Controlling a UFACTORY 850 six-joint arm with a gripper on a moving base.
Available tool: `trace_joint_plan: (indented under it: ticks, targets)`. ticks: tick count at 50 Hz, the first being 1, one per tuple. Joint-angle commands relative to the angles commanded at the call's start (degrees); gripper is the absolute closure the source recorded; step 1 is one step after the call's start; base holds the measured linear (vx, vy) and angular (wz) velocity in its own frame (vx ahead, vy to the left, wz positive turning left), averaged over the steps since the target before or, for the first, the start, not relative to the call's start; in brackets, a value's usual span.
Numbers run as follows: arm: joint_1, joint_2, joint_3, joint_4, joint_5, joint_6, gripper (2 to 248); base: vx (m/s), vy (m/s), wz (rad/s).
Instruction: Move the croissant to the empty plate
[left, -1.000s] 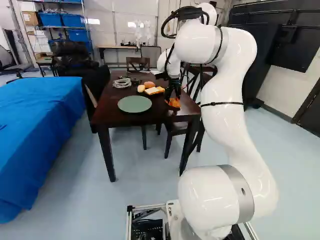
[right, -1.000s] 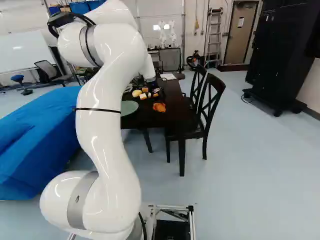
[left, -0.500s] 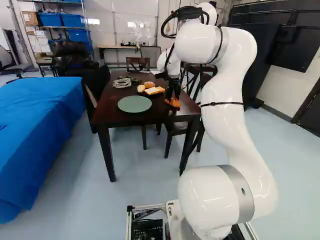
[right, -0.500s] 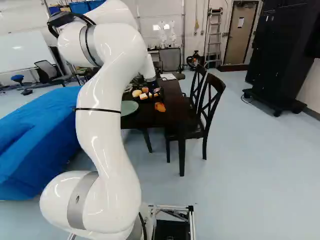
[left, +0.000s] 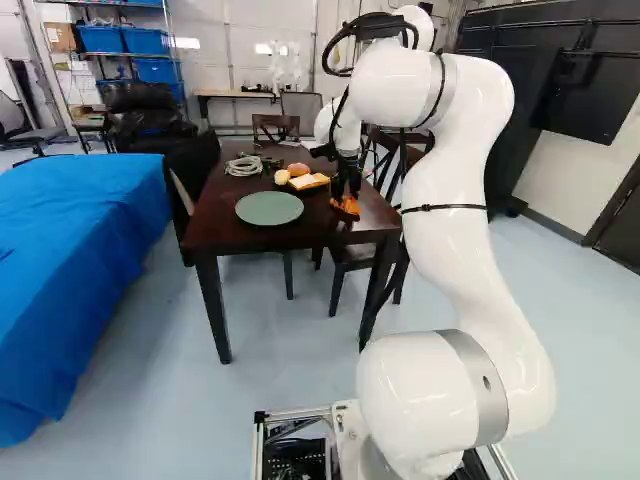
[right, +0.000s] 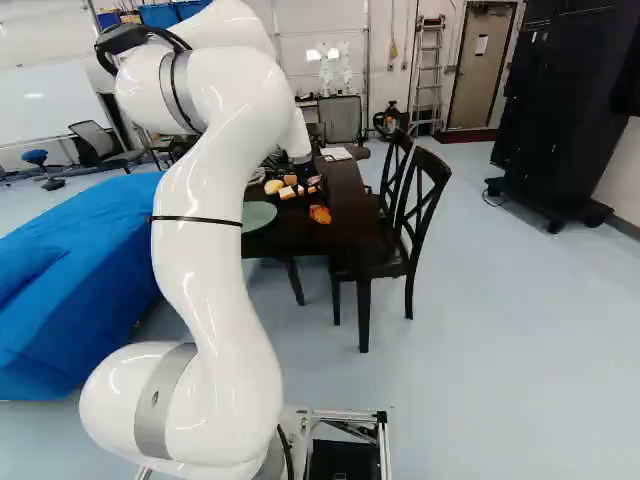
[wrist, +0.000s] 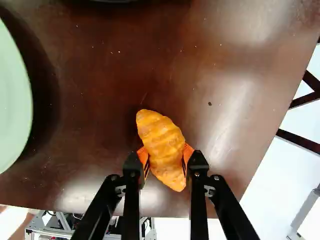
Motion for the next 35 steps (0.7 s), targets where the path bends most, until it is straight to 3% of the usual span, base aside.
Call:
trace_joint_plan:
  ticks: [35]
  targets:
    - [0.1,4.3,1.2,0.0,-0.6,0.0,156,0.000,0.000,0.000]
